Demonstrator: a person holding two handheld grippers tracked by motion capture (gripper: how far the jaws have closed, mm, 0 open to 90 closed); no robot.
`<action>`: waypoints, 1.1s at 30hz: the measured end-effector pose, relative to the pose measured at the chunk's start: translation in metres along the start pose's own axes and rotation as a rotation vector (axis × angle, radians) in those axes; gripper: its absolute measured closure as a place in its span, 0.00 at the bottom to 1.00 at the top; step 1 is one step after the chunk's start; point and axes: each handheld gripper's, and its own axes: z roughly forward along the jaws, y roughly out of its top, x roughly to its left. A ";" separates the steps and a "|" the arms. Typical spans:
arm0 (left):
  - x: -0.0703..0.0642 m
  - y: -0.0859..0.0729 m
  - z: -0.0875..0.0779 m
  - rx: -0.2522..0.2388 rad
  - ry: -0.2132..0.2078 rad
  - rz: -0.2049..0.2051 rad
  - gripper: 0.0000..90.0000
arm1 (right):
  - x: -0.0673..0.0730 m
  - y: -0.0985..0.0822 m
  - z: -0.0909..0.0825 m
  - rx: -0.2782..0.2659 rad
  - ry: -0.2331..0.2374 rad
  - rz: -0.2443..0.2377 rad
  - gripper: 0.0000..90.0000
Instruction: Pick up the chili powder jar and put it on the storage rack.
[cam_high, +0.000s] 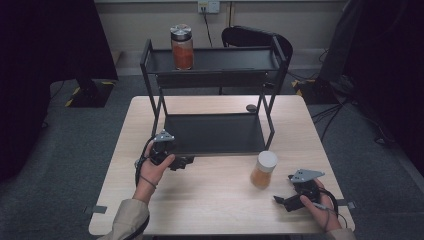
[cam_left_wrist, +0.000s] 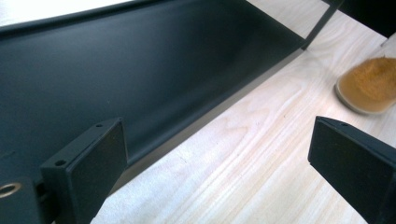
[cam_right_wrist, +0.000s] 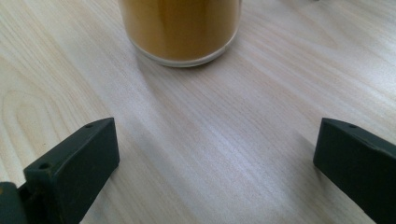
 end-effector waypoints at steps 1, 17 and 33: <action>-0.001 -0.003 0.000 0.000 0.000 -0.001 0.04 | 0.000 0.000 0.000 0.000 0.000 0.000 0.00; -0.009 -0.027 0.003 0.042 0.034 0.014 0.04 | 0.000 0.000 0.000 0.000 0.000 0.000 0.00; -0.019 -0.043 0.000 0.102 0.113 0.056 0.04 | 0.000 0.000 0.000 0.000 0.000 0.000 0.00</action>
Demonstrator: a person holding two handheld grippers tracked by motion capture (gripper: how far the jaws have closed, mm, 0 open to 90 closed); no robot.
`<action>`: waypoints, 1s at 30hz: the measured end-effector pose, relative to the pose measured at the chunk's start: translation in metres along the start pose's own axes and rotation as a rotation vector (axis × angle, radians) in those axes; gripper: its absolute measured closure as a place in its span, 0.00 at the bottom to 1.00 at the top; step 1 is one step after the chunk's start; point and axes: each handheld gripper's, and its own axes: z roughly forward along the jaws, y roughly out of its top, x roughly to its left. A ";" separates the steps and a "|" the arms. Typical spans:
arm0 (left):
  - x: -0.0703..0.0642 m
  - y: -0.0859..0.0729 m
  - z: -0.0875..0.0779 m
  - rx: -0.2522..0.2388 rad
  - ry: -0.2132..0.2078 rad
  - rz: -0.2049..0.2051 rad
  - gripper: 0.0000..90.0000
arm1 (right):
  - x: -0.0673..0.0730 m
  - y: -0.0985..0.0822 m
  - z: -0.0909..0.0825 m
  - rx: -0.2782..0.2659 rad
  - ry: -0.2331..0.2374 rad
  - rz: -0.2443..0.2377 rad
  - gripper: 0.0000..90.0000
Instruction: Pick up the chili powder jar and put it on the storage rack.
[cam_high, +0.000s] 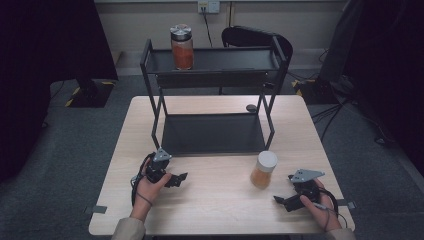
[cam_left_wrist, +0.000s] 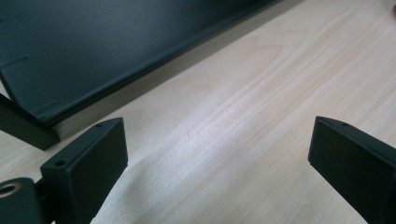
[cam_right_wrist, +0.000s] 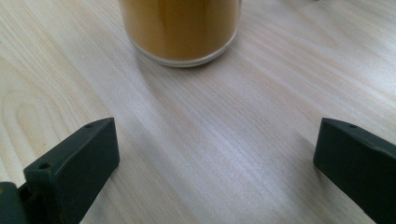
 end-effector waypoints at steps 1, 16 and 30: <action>0.000 0.000 0.000 0.000 0.000 0.000 0.04 | 0.000 0.000 0.000 0.000 0.000 0.000 0.00; -0.007 -0.010 0.005 0.061 0.048 0.033 0.03 | 0.000 0.000 0.000 0.000 -0.001 0.000 0.00; -0.011 -0.018 0.006 0.036 0.057 0.057 0.00 | 0.000 0.000 0.000 0.003 -0.002 0.002 0.00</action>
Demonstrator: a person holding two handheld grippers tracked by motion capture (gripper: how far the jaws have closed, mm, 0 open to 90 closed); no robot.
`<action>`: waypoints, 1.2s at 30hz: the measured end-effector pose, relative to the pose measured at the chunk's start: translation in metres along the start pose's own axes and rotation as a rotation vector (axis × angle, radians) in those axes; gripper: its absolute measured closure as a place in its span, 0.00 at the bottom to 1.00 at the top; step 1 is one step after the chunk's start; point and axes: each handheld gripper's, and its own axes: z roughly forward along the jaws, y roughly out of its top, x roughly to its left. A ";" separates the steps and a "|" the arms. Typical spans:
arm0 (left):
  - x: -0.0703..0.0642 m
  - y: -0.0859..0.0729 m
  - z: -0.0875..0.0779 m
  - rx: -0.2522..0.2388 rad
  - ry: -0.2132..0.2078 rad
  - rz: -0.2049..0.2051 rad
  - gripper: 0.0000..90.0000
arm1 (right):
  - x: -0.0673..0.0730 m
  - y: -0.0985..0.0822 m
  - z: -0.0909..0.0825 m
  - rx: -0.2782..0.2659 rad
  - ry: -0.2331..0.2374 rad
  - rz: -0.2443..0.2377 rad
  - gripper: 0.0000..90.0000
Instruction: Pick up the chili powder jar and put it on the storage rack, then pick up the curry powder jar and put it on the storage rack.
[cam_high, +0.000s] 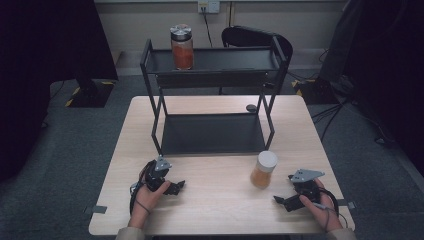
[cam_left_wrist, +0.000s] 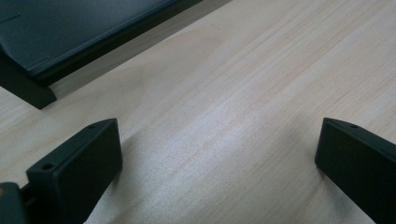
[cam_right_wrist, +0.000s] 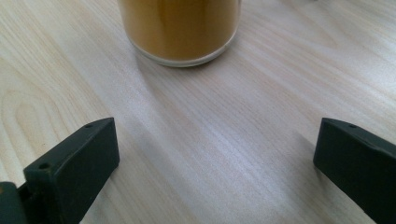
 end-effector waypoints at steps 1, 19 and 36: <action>0.000 0.000 0.000 0.000 0.000 0.000 0.00 | 0.000 0.000 0.000 -0.001 0.001 -0.003 0.00; 0.000 0.000 0.000 -0.001 0.000 0.000 0.00 | -0.001 0.013 -0.001 0.039 0.002 -0.006 0.02; 0.000 0.000 0.000 -0.001 0.000 0.000 0.00 | -0.010 0.041 -0.002 -0.072 0.083 0.011 0.02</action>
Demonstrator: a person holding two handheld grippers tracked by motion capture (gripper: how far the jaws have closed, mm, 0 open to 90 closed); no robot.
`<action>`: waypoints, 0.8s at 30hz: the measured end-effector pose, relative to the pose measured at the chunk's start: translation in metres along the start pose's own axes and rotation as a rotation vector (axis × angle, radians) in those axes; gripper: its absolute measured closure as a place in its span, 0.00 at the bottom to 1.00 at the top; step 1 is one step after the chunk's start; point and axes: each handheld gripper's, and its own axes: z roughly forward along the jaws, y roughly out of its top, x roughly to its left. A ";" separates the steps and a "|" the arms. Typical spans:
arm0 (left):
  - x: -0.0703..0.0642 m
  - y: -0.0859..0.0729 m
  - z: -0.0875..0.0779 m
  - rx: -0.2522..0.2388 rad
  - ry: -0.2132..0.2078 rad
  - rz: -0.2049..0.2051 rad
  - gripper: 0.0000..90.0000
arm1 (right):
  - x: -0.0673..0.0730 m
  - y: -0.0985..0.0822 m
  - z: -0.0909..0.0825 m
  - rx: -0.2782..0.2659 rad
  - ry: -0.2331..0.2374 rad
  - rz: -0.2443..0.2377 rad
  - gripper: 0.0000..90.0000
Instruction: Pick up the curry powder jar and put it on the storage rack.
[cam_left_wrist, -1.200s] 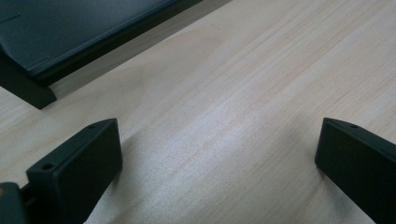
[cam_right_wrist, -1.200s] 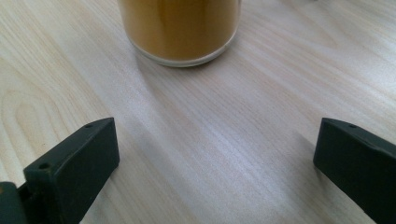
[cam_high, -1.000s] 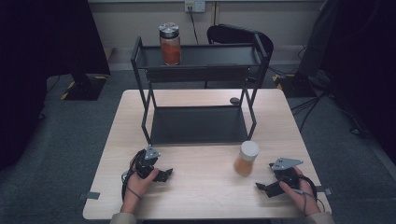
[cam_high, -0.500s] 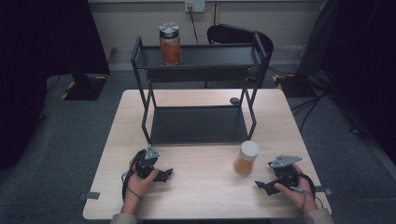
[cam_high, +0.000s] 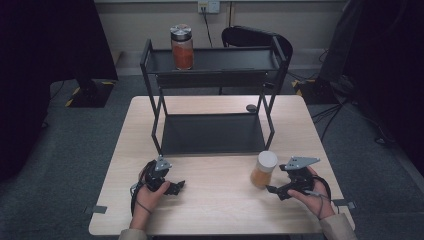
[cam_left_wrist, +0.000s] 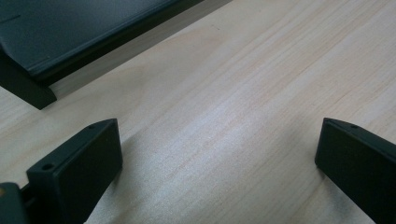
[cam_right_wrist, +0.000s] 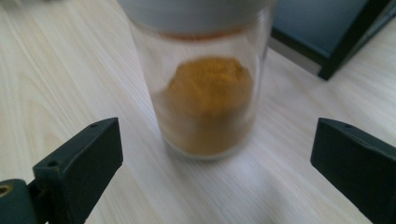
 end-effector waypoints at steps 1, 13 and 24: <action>0.000 0.000 0.000 0.000 0.000 0.000 0.00 | 0.000 0.000 0.000 0.000 0.000 0.000 0.02; 0.000 0.000 0.000 0.000 0.001 0.000 0.00 | 0.000 0.008 0.010 -0.071 0.024 0.036 0.06; 0.000 0.000 0.000 0.000 0.000 0.000 0.00 | 0.005 0.013 0.021 -0.137 0.007 0.014 0.33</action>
